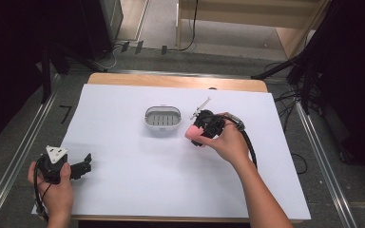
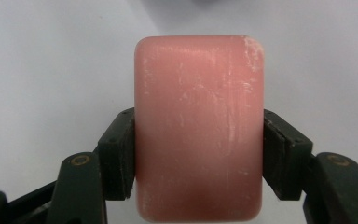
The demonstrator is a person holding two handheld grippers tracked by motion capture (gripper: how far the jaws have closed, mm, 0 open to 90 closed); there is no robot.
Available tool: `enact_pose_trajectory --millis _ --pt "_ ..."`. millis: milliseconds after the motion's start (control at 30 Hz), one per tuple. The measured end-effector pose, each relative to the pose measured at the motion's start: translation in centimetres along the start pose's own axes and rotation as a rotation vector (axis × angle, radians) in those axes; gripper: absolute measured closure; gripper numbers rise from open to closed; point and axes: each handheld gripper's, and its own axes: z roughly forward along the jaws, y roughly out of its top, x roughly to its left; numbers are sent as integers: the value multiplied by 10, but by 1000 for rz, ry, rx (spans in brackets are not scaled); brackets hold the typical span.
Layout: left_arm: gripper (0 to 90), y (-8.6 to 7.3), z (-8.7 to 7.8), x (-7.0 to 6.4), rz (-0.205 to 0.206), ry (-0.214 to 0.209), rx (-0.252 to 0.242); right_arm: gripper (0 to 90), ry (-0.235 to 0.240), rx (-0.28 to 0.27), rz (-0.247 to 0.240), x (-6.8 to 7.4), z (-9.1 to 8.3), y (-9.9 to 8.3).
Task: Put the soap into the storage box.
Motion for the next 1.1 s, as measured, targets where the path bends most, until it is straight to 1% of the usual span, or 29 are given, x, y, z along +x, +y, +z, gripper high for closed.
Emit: enact_pose_trajectory --millis 133,167,200,233,267,367,500,633,700,833,967,1100 --pt "0 0 0 0 -2 2 0 383 6 -6 -30 0 -1 6" --pt "0 0 0 0 -2 1 -1 382 5 -9 -28 0 -2 7" --pt "0 0 0 0 -1 1 -2 383 7 -13 -41 0 -2 8" --pt "0 0 -1 1 -3 0 -4 383 7 -18 -33 0 -4 10" --pt "0 0 0 1 -3 -1 -5 382 9 -27 -44 0 -4 11" --pt "0 0 0 1 -4 -4 -4 382 2 -28 -58 0 -6 15" --pt "0 0 0 1 -4 -3 -1 383 10 -27 -72 0 -8 21" --pt "0 0 0 1 -6 -5 1 382 10 -18 -97 -1 -8 28" --pt "0 0 0 1 -6 -5 0 382 21 -23 -109 -1 -9 31" --pt "0 0 0 1 -9 -6 1 382 28 -29 -123 0 -11 37" --pt "0 0 0 1 -8 -5 0 383 18 -32 -151 1 -14 43" --pt "0 0 0 1 -7 -5 1 383 40 -53 -143 2 -18 50"
